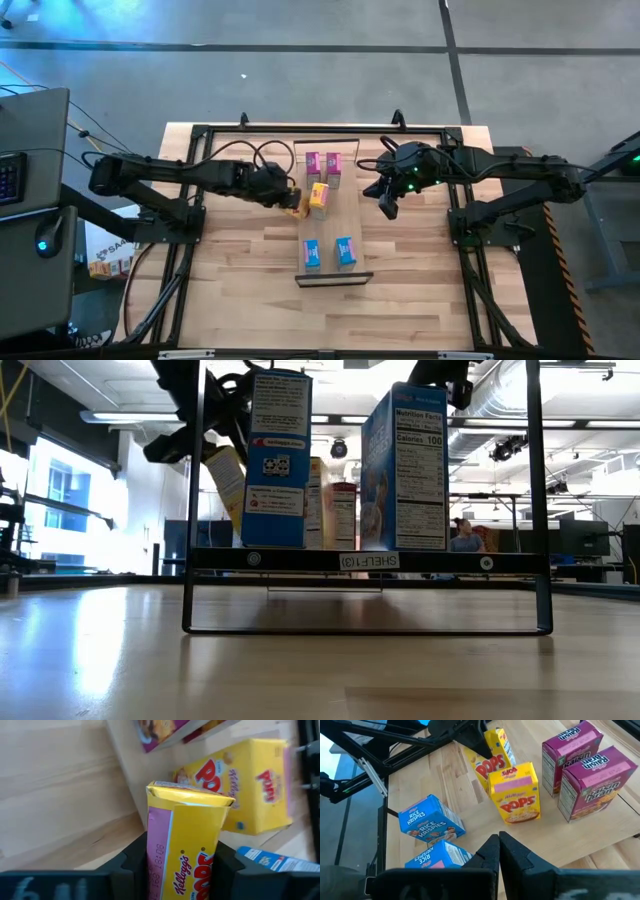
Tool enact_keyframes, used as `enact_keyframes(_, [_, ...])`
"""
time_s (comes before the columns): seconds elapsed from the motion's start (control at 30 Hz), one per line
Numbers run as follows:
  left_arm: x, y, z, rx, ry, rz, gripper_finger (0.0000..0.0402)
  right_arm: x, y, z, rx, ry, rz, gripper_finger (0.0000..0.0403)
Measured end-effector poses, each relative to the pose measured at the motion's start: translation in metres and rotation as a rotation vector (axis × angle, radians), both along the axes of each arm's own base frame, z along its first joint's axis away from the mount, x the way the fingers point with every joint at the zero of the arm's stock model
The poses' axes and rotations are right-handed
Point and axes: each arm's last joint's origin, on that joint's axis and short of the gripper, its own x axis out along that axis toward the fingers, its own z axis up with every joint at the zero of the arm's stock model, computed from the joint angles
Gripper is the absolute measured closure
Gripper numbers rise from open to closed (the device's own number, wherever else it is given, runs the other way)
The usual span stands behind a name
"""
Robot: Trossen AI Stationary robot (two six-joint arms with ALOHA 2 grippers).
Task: Stack cereal on shelf
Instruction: Put the yellow cereal box on the shelf aligned with the other yellow cereal box
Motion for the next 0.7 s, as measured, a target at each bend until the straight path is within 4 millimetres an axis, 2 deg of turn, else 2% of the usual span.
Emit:
enact_keyframes(0.5, [0.005,0.0014,0.0036,0.04,-0.061,0.015,0.0198,-0.0001,-0.0001,0.0001,-0.017,-0.001,0.01,0.0403])
enact_keyframes(0.7, [0.0072,0.0015,0.0053,0.053,-0.085,-0.001,0.0179,-0.0001,-0.0001,0.0001,-0.017,-0.001,0.009,0.0403])
